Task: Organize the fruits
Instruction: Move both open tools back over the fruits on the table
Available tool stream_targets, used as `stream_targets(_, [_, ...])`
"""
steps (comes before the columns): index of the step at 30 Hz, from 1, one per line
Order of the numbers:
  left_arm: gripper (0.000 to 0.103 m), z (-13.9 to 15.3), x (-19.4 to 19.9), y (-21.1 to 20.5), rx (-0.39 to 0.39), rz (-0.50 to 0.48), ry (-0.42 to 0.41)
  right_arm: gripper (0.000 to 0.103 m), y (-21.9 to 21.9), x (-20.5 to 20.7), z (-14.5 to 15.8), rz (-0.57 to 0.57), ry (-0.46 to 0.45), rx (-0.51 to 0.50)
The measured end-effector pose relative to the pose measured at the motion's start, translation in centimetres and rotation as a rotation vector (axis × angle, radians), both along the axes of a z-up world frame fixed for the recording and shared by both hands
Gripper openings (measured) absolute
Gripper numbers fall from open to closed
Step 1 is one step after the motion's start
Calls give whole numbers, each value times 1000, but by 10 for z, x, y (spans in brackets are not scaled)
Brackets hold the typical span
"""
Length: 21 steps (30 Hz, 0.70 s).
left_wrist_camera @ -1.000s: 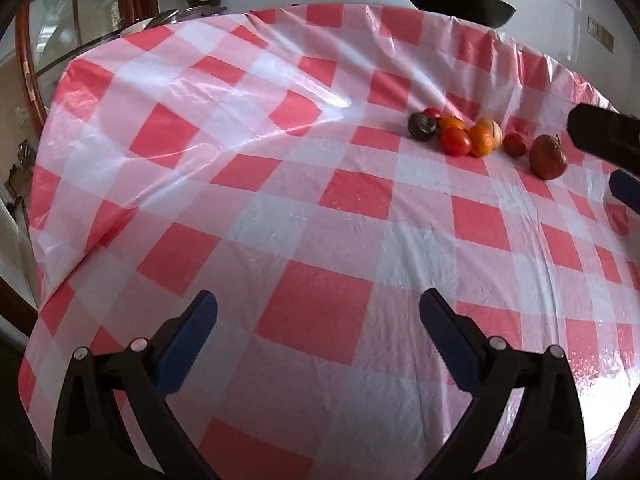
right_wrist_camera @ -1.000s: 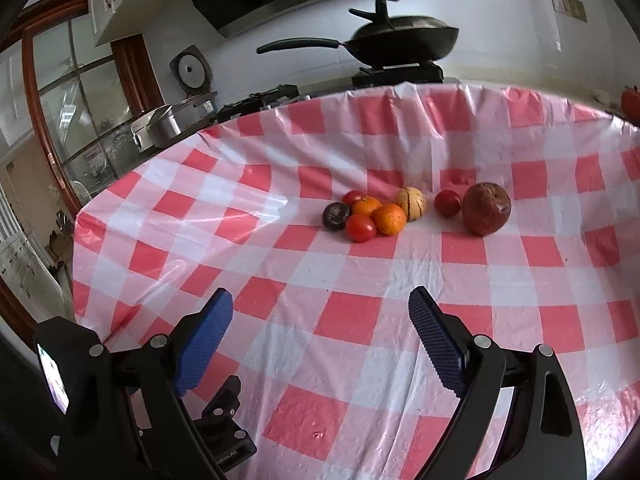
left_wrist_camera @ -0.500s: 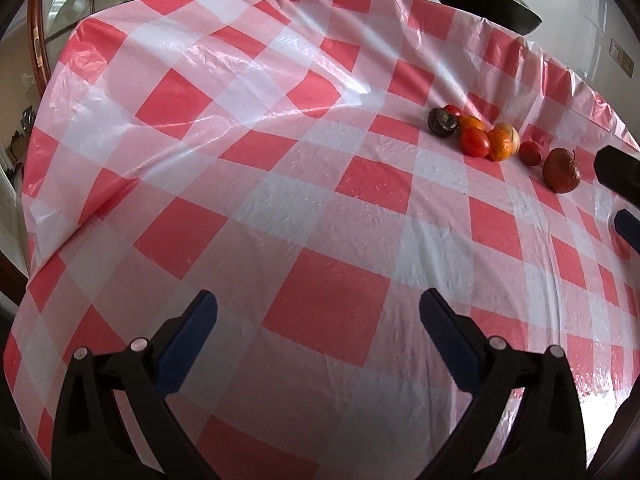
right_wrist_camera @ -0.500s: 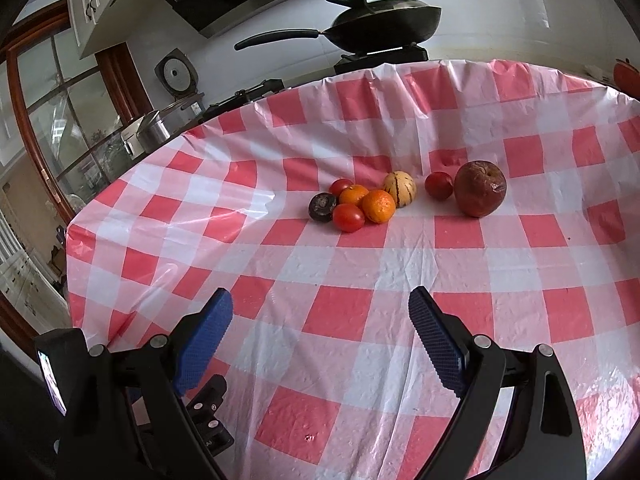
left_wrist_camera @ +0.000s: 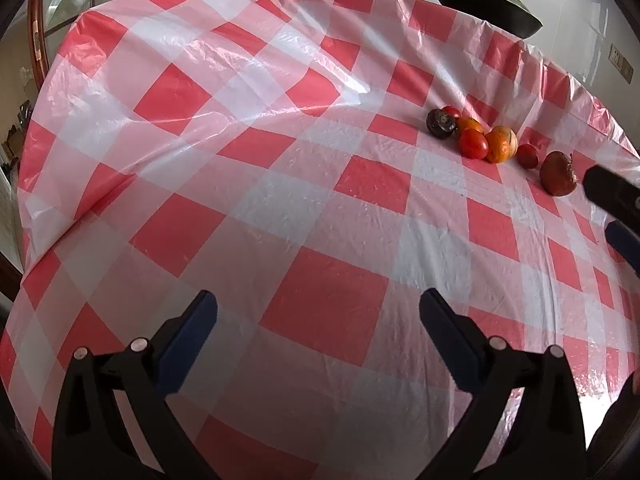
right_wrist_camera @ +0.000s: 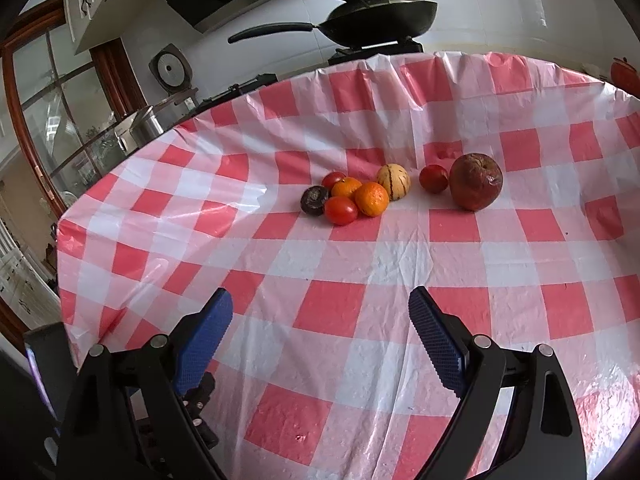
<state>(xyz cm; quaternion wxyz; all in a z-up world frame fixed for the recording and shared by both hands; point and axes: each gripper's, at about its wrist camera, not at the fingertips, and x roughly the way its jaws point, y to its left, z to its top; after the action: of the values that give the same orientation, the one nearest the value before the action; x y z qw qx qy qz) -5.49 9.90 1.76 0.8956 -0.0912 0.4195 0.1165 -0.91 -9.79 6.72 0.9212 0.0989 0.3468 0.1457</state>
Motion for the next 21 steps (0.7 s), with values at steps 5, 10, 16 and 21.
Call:
stream_targets(5, [101, 0, 0, 3, -37, -9, -8, 87, -6, 10, -7, -30, 31, -21])
stream_targets(10, [101, -1, 0, 6, -76, -16, -17, 87, -44, 38, -12, -152, 69, -36])
stream_targets(16, [101, 2, 11, 5, -149, -66, -30, 87, -96, 68, -32, -310, 131, -56])
stream_targets(21, [101, 8, 52, -6, -96, -154, 0, 87, -113, 86, -40, -342, 110, -113])
